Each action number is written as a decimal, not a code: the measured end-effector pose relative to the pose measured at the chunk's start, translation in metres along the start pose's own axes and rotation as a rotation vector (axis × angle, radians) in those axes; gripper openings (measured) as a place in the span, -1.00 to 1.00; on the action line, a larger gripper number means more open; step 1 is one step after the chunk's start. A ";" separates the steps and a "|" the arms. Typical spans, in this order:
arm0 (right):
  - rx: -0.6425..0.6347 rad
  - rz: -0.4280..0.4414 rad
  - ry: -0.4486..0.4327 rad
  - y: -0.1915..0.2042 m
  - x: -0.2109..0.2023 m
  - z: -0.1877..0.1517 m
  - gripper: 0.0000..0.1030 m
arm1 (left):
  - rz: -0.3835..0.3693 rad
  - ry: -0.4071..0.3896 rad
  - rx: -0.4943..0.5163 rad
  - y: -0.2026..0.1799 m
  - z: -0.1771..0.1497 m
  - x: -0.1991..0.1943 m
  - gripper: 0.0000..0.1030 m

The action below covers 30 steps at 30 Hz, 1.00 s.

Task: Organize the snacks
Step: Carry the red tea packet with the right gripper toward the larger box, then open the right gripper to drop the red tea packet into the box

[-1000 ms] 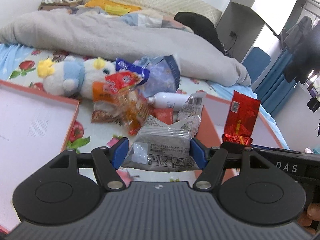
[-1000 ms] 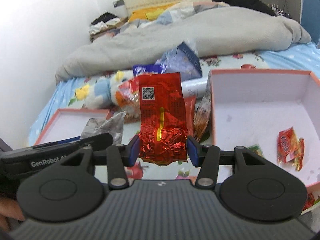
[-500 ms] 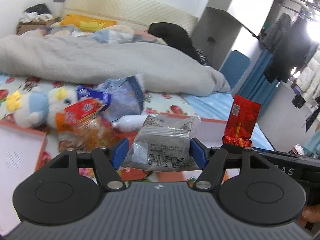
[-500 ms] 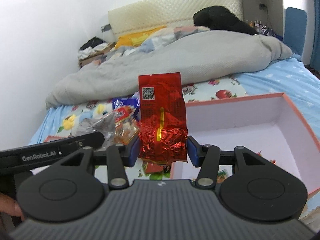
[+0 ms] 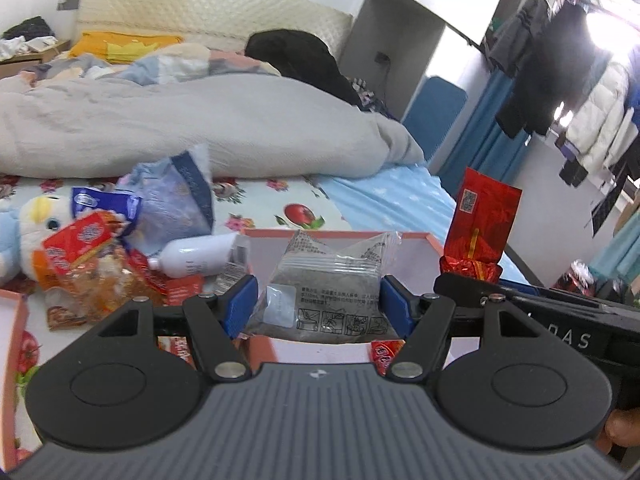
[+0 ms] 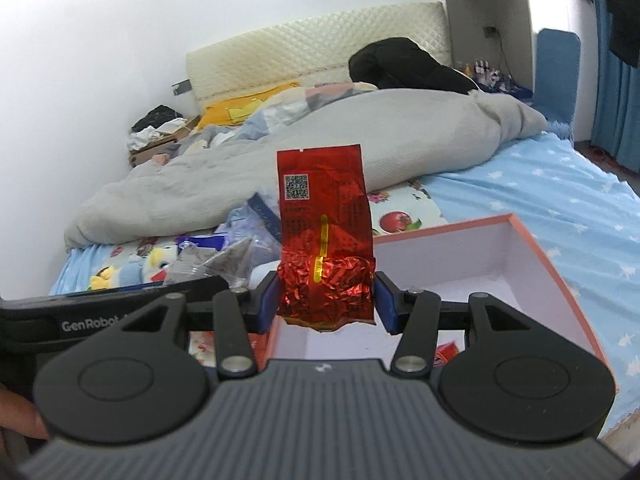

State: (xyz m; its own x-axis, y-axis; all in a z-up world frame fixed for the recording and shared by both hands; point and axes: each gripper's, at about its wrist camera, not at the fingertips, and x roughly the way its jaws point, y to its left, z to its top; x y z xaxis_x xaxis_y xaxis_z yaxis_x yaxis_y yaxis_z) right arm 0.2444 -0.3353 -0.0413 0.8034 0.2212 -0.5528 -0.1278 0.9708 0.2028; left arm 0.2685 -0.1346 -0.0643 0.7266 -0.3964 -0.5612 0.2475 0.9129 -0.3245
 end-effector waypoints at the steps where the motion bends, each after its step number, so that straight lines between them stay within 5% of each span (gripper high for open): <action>1: 0.007 -0.003 0.008 -0.005 0.003 -0.001 0.03 | -0.001 0.013 0.002 -0.003 0.000 0.007 0.40; 12: 0.074 -0.053 0.116 -0.062 0.048 -0.037 0.04 | 0.027 0.153 0.050 -0.023 -0.015 0.080 0.40; 24: 0.109 -0.039 0.160 -0.084 0.065 -0.050 0.05 | 0.048 0.233 0.023 -0.024 -0.026 0.117 0.43; 29: 0.117 -0.027 0.147 -0.088 0.064 -0.049 0.65 | 0.071 0.216 0.035 -0.019 -0.022 0.114 0.62; 30: 0.119 -0.026 0.146 -0.088 0.063 -0.049 0.62 | 0.070 0.211 0.033 -0.018 -0.020 0.112 0.62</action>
State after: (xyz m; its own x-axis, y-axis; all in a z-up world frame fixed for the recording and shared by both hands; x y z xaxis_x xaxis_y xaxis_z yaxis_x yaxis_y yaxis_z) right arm 0.2778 -0.4025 -0.1335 0.7117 0.2156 -0.6685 -0.0311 0.9605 0.2767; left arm 0.3323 -0.1976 -0.1366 0.5935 -0.3400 -0.7295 0.2245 0.9404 -0.2556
